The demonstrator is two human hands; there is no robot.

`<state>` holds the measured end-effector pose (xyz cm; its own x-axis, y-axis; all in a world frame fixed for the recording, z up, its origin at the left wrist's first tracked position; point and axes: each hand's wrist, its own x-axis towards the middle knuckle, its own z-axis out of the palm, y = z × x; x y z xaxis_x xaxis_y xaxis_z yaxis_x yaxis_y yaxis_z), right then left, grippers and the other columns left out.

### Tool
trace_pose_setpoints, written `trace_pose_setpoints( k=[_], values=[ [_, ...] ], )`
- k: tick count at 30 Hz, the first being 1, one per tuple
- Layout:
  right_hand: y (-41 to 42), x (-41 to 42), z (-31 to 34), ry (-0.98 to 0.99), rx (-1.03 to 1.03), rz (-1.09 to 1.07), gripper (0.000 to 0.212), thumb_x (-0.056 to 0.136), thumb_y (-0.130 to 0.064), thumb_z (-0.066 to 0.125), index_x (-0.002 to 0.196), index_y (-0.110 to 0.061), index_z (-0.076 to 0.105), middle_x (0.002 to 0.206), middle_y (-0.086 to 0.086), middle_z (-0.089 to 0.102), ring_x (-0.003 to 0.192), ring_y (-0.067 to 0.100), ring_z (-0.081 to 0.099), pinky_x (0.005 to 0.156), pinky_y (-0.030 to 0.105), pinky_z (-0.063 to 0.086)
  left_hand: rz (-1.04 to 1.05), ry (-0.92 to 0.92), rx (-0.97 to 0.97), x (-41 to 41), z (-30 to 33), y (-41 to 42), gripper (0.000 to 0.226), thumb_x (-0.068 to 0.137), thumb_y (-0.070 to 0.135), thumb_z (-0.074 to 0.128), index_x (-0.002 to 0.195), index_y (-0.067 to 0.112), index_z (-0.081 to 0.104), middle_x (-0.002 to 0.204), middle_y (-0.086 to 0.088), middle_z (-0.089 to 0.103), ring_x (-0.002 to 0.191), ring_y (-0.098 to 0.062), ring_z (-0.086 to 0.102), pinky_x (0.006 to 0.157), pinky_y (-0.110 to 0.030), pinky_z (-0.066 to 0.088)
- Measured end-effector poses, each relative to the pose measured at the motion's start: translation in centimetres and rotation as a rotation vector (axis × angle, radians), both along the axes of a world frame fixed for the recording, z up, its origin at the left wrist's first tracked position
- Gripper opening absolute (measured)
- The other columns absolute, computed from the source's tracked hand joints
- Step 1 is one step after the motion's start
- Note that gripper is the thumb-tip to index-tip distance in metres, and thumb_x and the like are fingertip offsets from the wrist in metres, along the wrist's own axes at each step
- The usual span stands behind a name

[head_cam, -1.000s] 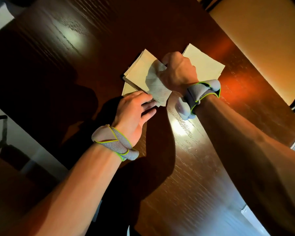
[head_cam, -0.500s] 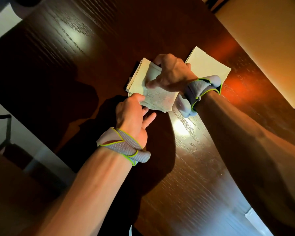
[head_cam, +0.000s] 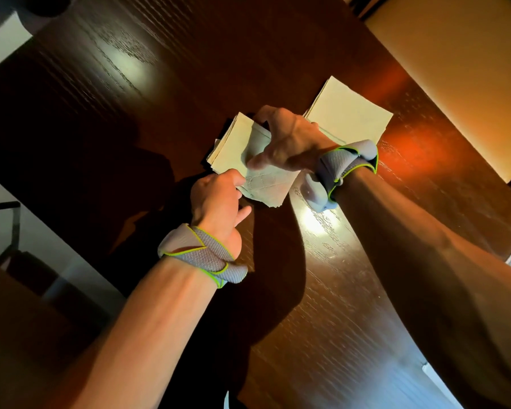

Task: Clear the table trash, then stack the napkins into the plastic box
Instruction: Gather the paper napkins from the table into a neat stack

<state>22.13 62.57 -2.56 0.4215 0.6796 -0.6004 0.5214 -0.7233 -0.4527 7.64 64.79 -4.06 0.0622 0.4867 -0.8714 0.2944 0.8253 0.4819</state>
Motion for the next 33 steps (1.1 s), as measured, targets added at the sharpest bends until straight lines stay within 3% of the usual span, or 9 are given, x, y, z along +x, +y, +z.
trace_pose_setpoints(
  k=[8, 14, 17, 21, 26, 28, 31, 33],
  values=[
    [-3.2, -1.0, -0.5, 0.047, 0.02, -0.096, 0.043, 0.072, -0.043, 0.084, 0.096, -0.02, 0.056, 0.094, -0.004, 0.065, 0.096, 0.026, 0.061, 0.1, 0.059, 0.043, -0.089, 0.028, 0.046, -0.7, -0.6, -0.6, 0.015, 0.088, 0.009, 0.061, 0.075, 0.016, 0.065, 0.086, -0.003, 0.068, 0.091, -0.015, 0.067, 0.061, -0.03, 0.052],
    [-6.5, -1.9, -0.5, 0.172, 0.057, -0.253, 0.054, 0.073, -0.035, 0.084, 0.115, -0.014, 0.059, 0.115, 0.005, 0.068, 0.11, 0.032, 0.063, 0.102, 0.056, 0.045, -0.122, 0.023, 0.075, -1.4, -0.6, -2.5, 0.012, 0.087, 0.009, 0.061, 0.078, 0.016, 0.064, 0.08, 0.002, 0.069, 0.08, -0.011, 0.068, 0.054, -0.025, 0.044],
    [-9.3, -2.7, -0.4, 0.264, 0.1, -0.385, 0.053, 0.076, -0.031, 0.085, 0.118, -0.014, 0.058, 0.114, 0.004, 0.069, 0.106, 0.028, 0.065, 0.098, 0.052, 0.052, -0.222, 0.017, 0.093, -2.0, -0.9, -3.2, 0.017, 0.086, 0.006, 0.063, 0.073, 0.017, 0.061, 0.075, -0.001, 0.064, 0.074, -0.016, 0.061, 0.054, -0.027, 0.04],
    [-13.6, -4.1, -0.6, 0.388, 0.148, -0.564, 0.056, 0.079, -0.022, 0.084, 0.127, -0.015, 0.056, 0.117, 0.002, 0.069, 0.109, 0.023, 0.066, 0.1, 0.047, 0.053, -0.324, -0.026, 0.083, -2.9, -0.7, -5.0, 0.02, 0.09, 0.005, 0.061, 0.074, 0.017, 0.066, 0.085, -0.007, 0.064, 0.068, -0.014, 0.052, 0.054, -0.027, 0.035],
    [-18.1, -6.4, -0.9, 0.509, 0.269, -0.732, 0.047, 0.085, -0.016, 0.078, 0.128, -0.016, 0.059, 0.112, -0.006, 0.074, 0.102, 0.008, 0.07, 0.083, 0.02, 0.054, -0.385, -0.055, 0.112, -3.6, -0.3, -7.0, 0.017, 0.097, 0.011, 0.057, 0.088, 0.015, 0.071, 0.09, -0.006, 0.066, 0.068, -0.012, 0.051, 0.055, -0.026, 0.034],
    [-19.9, -7.1, -1.0, 0.551, 0.309, -0.759, 0.041, 0.088, -0.013, 0.074, 0.126, -0.014, 0.059, 0.111, -0.005, 0.075, 0.101, 0.007, 0.071, 0.078, 0.013, 0.055, -0.417, -0.068, 0.136, -3.5, -0.4, -8.1, 0.02, 0.099, 0.013, 0.056, 0.085, 0.015, 0.069, 0.092, -0.008, 0.065, 0.074, -0.017, 0.053, 0.056, -0.026, 0.035],
    [-22.0, -7.8, -0.8, 0.592, 0.338, -0.752, 0.038, 0.091, -0.013, 0.07, 0.127, -0.014, 0.057, 0.115, -0.003, 0.074, 0.108, 0.012, 0.07, 0.089, 0.023, 0.056, -0.43, -0.089, 0.157, -3.3, -0.5, -9.3, 0.017, 0.1, 0.015, 0.055, 0.096, 0.013, 0.072, 0.104, -0.009, 0.071, 0.094, -0.024, 0.062, 0.063, -0.028, 0.045],
    [-23.1, -8.0, -0.6, 0.636, 0.363, -0.748, 0.035, 0.093, -0.012, 0.068, 0.126, -0.013, 0.058, 0.114, 0.001, 0.075, 0.107, 0.016, 0.071, 0.094, 0.034, 0.056, -0.456, -0.132, 0.145, -3.1, -0.6, -9.9, 0.021, 0.101, 0.015, 0.053, 0.108, 0.011, 0.072, 0.113, -0.013, 0.074, 0.104, -0.028, 0.066, 0.079, -0.037, 0.051]
  ],
)
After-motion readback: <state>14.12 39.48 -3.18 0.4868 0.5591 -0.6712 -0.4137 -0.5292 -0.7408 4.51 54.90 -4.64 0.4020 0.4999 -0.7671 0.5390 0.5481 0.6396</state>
